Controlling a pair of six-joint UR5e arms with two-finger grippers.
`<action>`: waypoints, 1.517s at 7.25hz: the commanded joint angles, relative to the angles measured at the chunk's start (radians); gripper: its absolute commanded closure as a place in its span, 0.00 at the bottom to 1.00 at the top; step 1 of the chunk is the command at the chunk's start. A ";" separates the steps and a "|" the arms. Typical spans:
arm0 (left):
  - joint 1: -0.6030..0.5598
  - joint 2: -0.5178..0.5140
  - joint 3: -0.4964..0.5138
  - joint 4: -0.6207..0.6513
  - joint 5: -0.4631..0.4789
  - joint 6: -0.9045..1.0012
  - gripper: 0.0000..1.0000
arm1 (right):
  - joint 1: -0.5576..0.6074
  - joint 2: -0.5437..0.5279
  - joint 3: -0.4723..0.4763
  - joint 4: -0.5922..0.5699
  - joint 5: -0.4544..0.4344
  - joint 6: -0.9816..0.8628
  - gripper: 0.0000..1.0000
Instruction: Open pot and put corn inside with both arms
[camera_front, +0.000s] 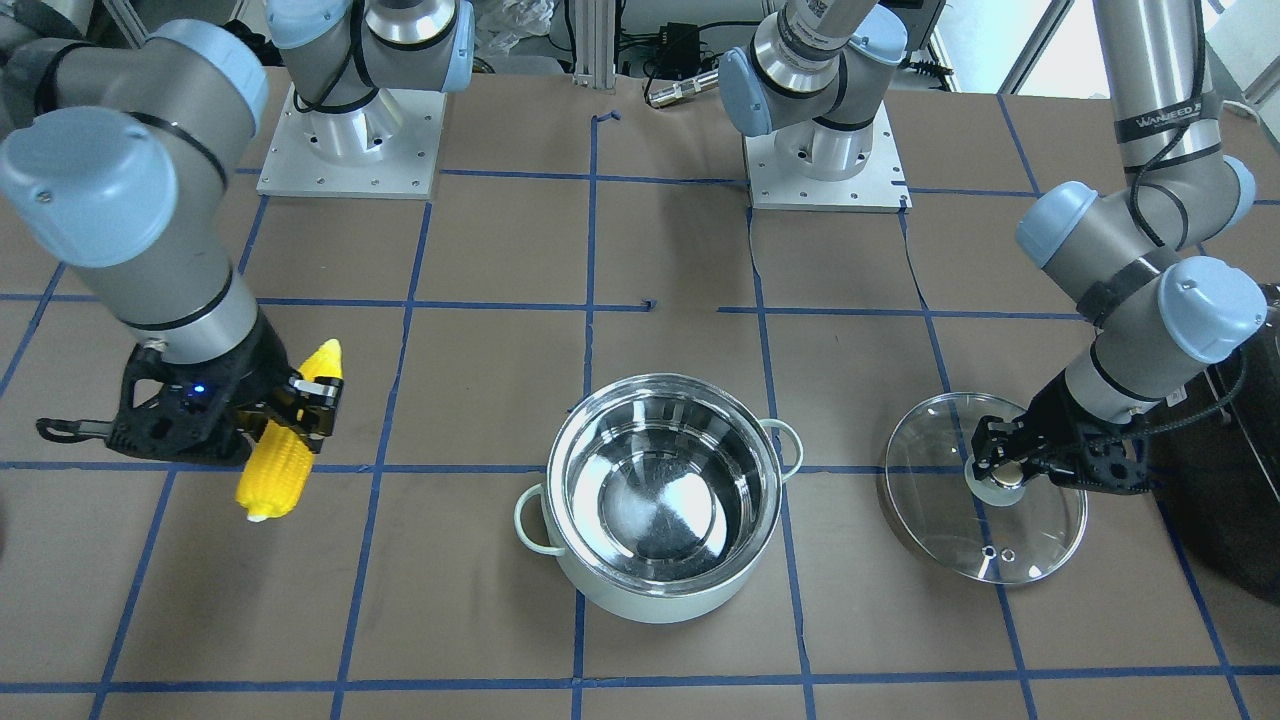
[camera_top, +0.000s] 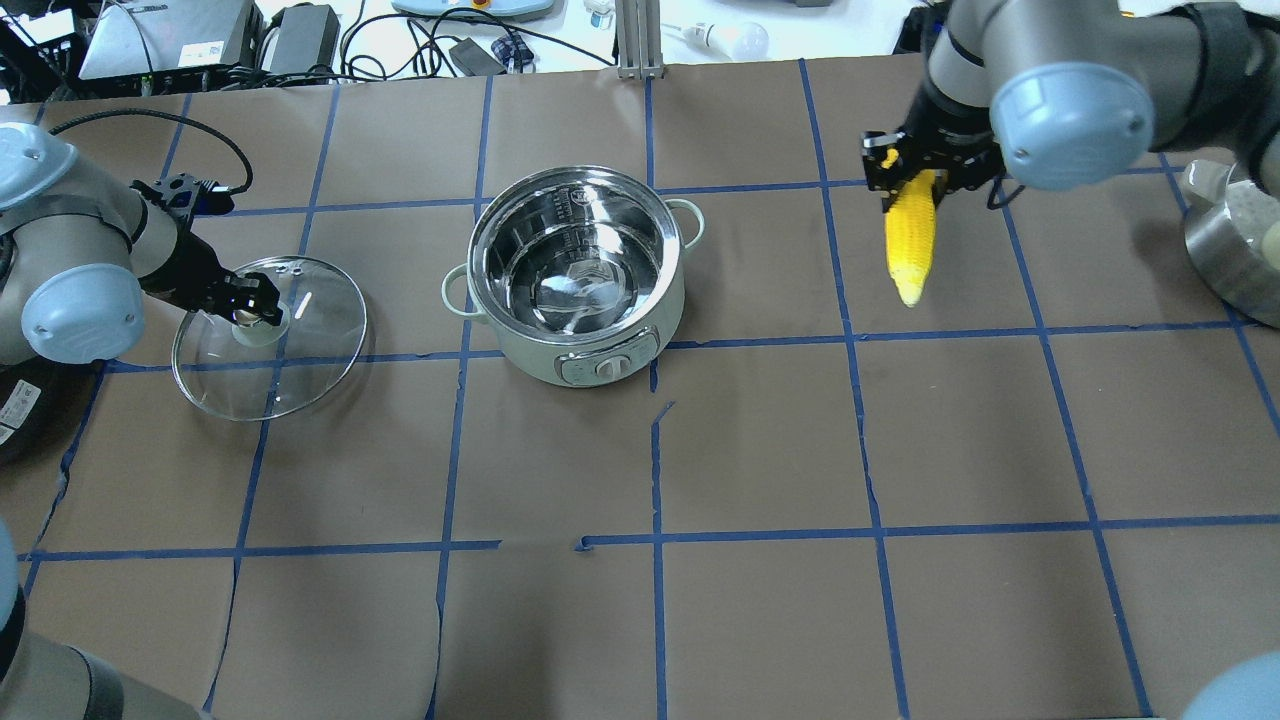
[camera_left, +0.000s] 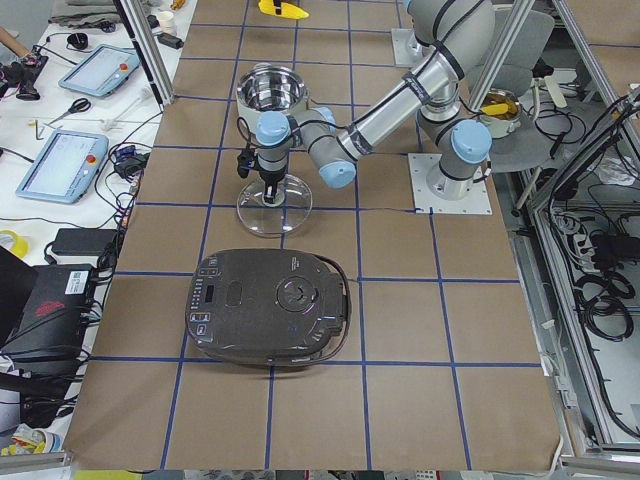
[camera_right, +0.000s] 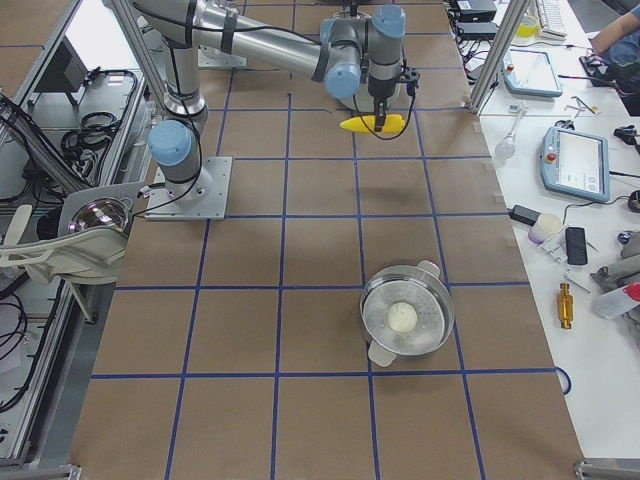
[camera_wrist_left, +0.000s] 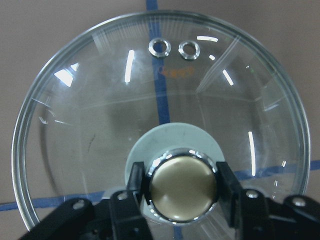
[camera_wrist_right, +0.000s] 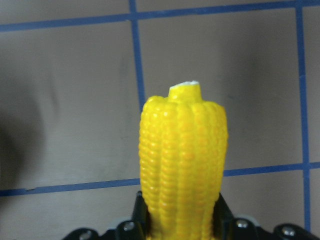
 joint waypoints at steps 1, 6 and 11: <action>0.002 0.008 0.005 -0.014 0.009 0.010 0.00 | 0.212 0.133 -0.257 0.110 -0.035 0.191 1.00; -0.050 0.285 0.360 -0.648 0.013 -0.070 0.00 | 0.395 0.348 -0.454 0.103 -0.074 0.292 1.00; -0.329 0.367 0.323 -0.659 0.130 -0.503 0.00 | 0.438 0.396 -0.419 0.061 -0.054 0.256 0.11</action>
